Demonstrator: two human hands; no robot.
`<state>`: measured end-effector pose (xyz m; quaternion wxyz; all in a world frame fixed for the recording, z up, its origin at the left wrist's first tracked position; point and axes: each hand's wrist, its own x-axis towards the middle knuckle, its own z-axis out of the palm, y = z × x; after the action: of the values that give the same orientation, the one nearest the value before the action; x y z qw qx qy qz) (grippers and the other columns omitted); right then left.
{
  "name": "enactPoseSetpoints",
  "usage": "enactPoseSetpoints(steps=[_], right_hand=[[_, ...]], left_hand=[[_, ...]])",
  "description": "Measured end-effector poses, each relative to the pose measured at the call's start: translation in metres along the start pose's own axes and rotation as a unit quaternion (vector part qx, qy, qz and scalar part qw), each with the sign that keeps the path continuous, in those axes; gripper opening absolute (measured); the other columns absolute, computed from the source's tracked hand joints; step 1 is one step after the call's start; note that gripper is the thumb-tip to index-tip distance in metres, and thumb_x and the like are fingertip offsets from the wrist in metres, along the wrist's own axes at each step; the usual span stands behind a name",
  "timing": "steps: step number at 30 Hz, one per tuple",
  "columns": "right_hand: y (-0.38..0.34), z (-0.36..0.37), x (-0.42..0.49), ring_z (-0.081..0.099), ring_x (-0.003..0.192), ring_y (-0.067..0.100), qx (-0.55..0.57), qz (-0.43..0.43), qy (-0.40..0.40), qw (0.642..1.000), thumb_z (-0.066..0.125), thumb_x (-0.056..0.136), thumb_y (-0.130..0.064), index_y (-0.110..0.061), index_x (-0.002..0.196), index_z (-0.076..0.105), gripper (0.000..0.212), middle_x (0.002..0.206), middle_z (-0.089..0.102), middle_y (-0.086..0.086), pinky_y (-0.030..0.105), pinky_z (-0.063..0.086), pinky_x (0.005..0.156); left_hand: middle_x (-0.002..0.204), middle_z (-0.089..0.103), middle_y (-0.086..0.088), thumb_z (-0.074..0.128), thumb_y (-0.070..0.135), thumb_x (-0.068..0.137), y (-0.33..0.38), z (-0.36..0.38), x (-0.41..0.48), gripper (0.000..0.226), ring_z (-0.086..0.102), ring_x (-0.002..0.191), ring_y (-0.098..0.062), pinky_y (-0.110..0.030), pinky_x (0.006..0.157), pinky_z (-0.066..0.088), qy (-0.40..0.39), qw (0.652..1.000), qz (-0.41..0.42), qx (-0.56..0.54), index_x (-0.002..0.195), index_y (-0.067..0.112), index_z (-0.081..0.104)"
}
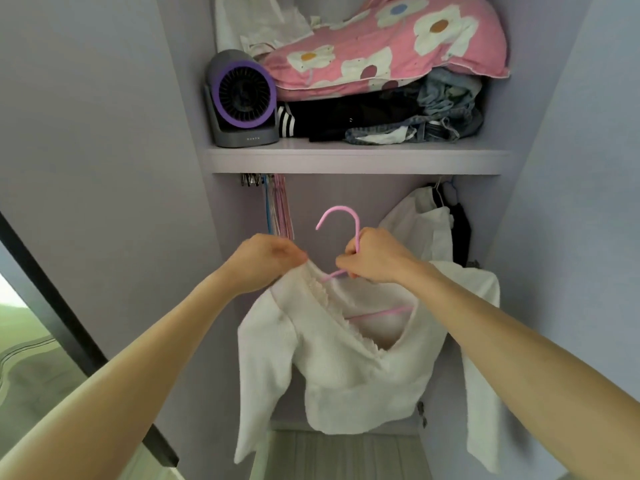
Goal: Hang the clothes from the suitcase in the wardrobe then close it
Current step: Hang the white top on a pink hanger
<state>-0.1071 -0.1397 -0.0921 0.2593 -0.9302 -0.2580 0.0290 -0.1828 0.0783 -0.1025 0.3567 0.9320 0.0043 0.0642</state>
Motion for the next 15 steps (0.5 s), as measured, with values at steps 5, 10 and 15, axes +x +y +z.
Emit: enactPoseSetpoints(steps=[5, 10, 15], right_hand=[[0.016, -0.007, 0.004, 0.055, 0.052, 0.015, 0.047, -0.004, 0.087, 0.995, 0.057, 0.084, -0.032, -0.025, 0.052, 0.07, 0.035, 0.057, 0.069, -0.002, 0.032, 0.05, 0.055], [0.003, -0.011, -0.004, 0.065, 0.061, 0.009, 0.117, -0.033, 0.087, 0.989, 0.058, 0.091, -0.055, -0.022, 0.064, 0.074, 0.047, 0.056, 0.067, -0.007, 0.027, 0.051, 0.068], [0.007, -0.015, -0.017, 0.067, 0.059, 0.009, 0.169, -0.045, 0.077, 0.982, 0.05, 0.091, -0.067, -0.019, 0.075, 0.072, 0.056, 0.07, 0.072, -0.003, 0.024, 0.05, 0.07]], left_hand=[[0.118, 0.064, 0.02, 0.059, 0.046, 0.097, -0.013, -0.005, -0.012, 0.027, 0.057, 0.114, -0.003, -0.021, 0.095, 0.042, -0.146, 0.987, -0.058, 0.008, 0.119, 0.032, 0.067], [0.107, 0.07, 0.015, 0.066, 0.046, 0.092, 0.0, 0.007, 0.003, 0.024, 0.064, 0.102, -0.005, -0.03, 0.096, 0.049, -0.121, 0.99, 0.013, 0.065, 0.112, 0.033, 0.069], [0.064, 0.062, 0.017, 0.054, 0.051, 0.098, 0.011, 0.028, 0.013, 0.029, 0.057, 0.061, 0.001, -0.025, 0.071, 0.047, -0.063, 0.995, 0.073, 0.013, 0.084, 0.03, 0.07]])
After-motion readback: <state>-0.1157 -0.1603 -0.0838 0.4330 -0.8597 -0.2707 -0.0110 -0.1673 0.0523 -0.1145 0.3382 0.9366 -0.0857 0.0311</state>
